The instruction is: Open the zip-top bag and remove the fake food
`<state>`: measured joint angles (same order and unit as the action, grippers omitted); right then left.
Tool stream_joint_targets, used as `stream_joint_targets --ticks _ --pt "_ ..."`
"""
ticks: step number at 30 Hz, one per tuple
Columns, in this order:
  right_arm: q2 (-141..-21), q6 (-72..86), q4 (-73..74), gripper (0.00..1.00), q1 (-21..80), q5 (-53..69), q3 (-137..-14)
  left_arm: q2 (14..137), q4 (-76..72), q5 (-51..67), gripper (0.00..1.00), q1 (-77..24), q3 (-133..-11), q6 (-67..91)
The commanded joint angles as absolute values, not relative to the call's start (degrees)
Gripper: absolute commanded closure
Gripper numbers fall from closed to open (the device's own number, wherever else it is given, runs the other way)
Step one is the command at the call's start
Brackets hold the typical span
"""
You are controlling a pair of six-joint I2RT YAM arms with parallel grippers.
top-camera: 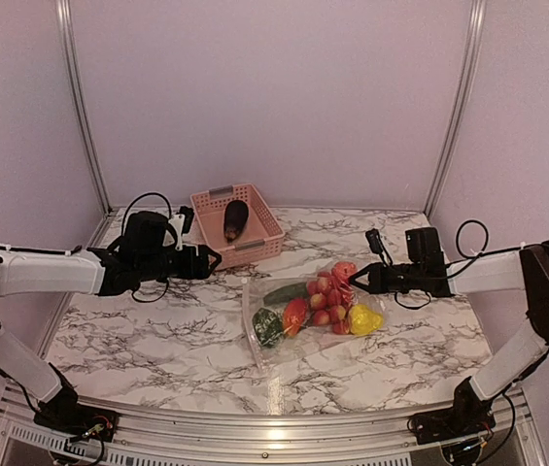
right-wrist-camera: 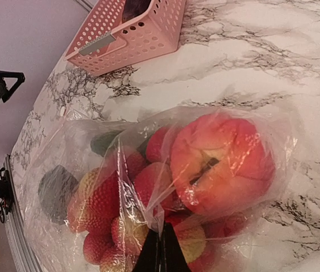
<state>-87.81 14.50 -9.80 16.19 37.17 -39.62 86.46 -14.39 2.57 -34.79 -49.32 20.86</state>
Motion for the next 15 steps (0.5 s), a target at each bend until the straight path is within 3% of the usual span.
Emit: stream_joint_targets --ticks 1,9,15 --pt "-89.1 13.6 -8.7 1.0 16.7 36.4 -40.7 82.2 -18.8 -1.1 0.23 -38.4 -40.4 25.4" --pt "-89.1 13.4 -8.6 1.0 16.7 36.0 -40.4 81.9 -23.6 -5.3 0.28 -46.3 -31.1 33.5" --pt "-89.0 13.1 -8.5 1.0 16.7 36.1 -40.1 91.8 -26.1 -6.0 0.35 -52.2 -35.4 35.3"
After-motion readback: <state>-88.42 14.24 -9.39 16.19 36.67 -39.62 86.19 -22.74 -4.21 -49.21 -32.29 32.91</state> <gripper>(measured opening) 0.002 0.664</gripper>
